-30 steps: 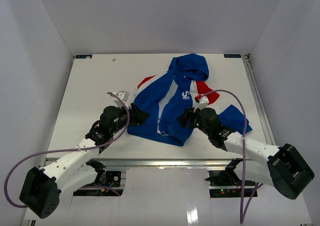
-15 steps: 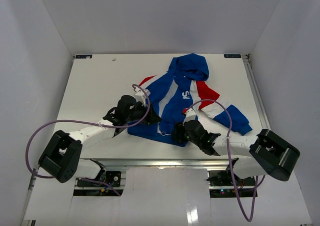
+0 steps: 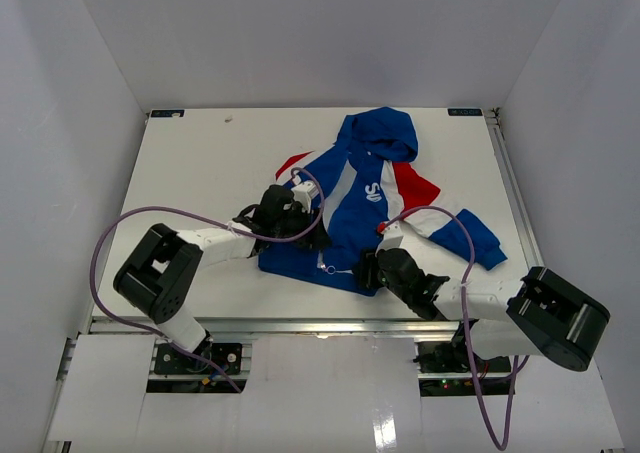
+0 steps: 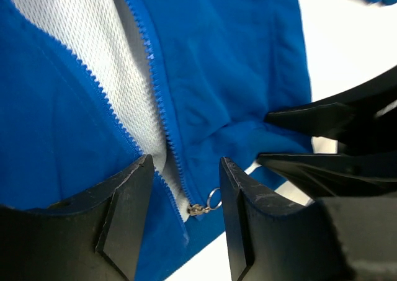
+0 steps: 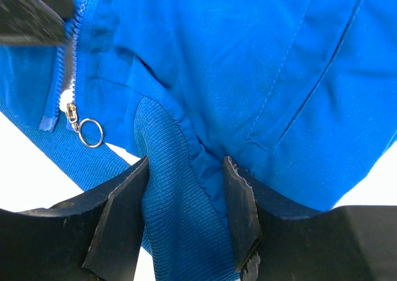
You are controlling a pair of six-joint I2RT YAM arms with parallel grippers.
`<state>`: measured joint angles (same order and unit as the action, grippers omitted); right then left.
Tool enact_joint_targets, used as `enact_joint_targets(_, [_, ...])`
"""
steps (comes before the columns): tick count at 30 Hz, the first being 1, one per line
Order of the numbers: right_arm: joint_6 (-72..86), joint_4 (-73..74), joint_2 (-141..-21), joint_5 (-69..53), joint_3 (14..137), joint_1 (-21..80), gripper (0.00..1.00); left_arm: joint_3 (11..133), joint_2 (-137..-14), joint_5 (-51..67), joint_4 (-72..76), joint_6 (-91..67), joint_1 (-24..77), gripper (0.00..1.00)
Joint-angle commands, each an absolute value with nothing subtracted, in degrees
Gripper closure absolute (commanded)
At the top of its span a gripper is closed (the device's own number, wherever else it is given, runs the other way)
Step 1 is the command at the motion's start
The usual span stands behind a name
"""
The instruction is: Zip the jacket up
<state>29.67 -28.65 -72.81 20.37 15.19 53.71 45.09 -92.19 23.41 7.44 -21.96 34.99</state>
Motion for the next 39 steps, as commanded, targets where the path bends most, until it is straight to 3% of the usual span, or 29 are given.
enact_joint_targets(1, [29.9, -29.6, -71.7, 22.5, 13.9, 53.9, 0.46, 48.1, -93.6, 22.6, 6.7, -19.9, 36.3, 0.43])
enact_joint_targets(9, [29.7, -29.8, -69.3, 22.4, 13.0, 53.9, 0.45, 49.8, -96.1, 22.3, 6.2, -19.8, 37.9, 0.46])
enact_joint_targets(19, [29.6, -30.0, -69.9, 22.3, 13.2, 53.9, 0.43, 49.8, -95.8, 27.1, 8.4, -21.2, 38.3, 0.6])
enact_joint_targets(30, [29.3, -29.9, -68.8, 22.4, 13.1, 53.9, 0.42, 49.0, -96.2, 26.6, 6.3, -21.4, 38.4, 0.52])
enact_joint_targets(39, [28.8, -30.0, -68.6, 21.7, 13.3, 54.0, 0.42, 49.1, -96.7, 24.4, 4.7, -21.1, 38.6, 0.53])
